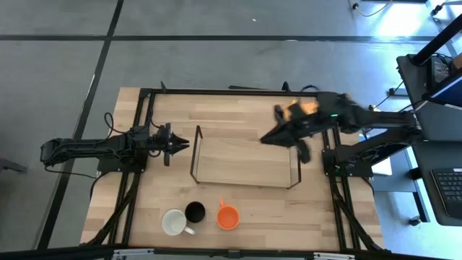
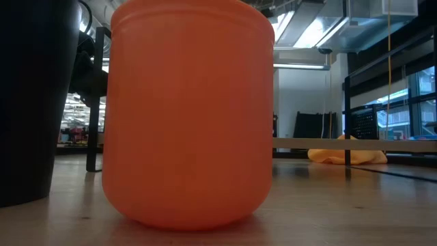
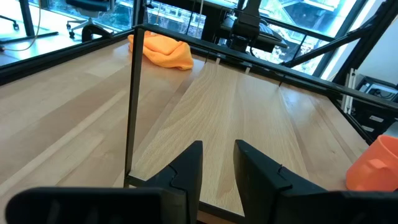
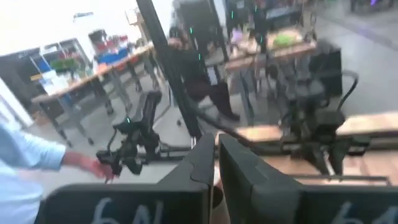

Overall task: Stack small to large cups/mugs on shelf
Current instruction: Put the orange mug on the shelf

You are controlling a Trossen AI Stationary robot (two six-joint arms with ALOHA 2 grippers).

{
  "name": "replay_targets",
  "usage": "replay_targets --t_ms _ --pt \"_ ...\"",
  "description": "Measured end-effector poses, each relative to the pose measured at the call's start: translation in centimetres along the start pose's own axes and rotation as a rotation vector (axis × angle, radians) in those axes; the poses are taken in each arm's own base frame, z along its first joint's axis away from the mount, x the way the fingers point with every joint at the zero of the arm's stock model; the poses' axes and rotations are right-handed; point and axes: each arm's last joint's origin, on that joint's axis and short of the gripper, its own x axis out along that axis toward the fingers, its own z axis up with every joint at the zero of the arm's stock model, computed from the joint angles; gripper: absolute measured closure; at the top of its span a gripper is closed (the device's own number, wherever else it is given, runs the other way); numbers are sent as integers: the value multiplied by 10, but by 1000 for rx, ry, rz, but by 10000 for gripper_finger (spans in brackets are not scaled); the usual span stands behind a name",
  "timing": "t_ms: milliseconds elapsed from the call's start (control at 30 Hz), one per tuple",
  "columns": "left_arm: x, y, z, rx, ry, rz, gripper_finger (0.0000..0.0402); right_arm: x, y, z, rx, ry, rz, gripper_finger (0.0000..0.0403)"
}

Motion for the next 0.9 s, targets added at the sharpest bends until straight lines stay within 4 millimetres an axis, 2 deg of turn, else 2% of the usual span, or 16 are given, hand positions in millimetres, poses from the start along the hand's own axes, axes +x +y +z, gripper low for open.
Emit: replay_targets --t_ms 167,267,433,700,800,900 --pt "0 0 0 2 0 0 317 57 -27 -9 72 220 -81 377" --pt "0 1 0 103 -4 19 317 77 -40 -10 117 332 -135 377" --pt "0 1 0 208 -5 33 317 103 -65 -37 224 627 -243 377" --pt "0 1 0 209 -6 34 317 134 -86 -59 317 684 -292 377" --pt "0 1 0 190 -7 34 317 143 -91 -63 402 654 -317 377" --pt "0 1 1 111 -13 32 317 152 -96 -71 580 631 -351 377"
